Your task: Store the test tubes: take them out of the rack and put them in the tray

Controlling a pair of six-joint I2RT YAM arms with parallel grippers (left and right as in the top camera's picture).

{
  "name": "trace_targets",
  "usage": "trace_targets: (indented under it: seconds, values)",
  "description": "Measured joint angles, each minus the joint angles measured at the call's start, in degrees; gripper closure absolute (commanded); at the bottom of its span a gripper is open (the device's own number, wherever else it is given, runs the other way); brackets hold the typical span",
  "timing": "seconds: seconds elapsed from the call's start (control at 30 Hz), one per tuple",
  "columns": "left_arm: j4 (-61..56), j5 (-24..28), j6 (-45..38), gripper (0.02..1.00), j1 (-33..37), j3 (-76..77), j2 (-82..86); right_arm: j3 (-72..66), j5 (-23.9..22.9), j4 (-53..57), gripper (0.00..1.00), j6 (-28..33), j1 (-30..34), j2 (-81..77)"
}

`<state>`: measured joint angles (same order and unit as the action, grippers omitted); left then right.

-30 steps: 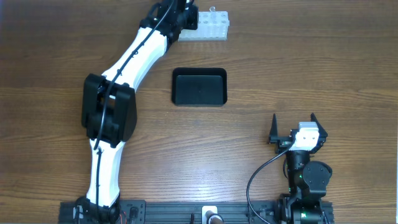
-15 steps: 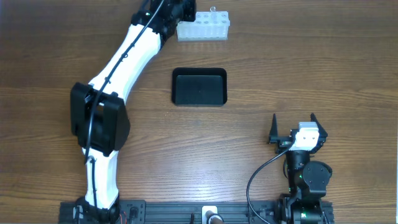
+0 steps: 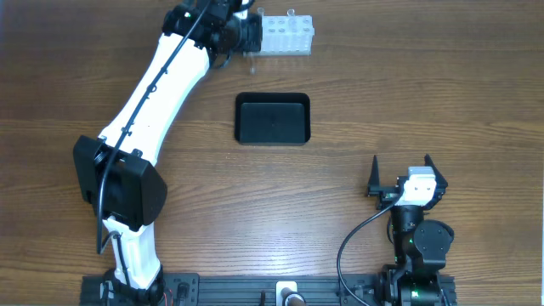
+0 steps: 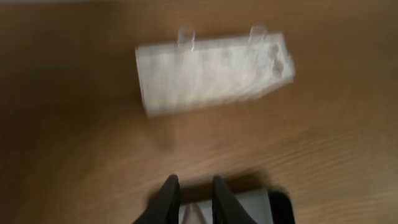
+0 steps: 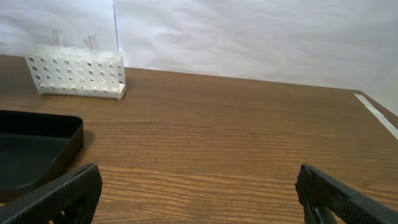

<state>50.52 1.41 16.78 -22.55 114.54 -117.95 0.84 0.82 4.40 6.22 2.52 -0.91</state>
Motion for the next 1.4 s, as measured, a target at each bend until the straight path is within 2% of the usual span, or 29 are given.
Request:
trace_targets:
  seconds: [0.47,0.73,1.4]
  values:
    - [19.93,6.10,6.69,0.917,0.00,1.20,-0.11,0.00,0.00,0.00,0.009,-0.02,0.00,0.00]
    - [30.27,6.99,6.91,0.921,0.00,11.93,-6.56,0.00,0.00,0.00,0.009,0.02,0.00,0.00]
    - [30.32,4.76,6.67,0.890,-2.12,14.80,-16.94,0.00,0.00,0.02,0.009,0.00,0.00,0.02]
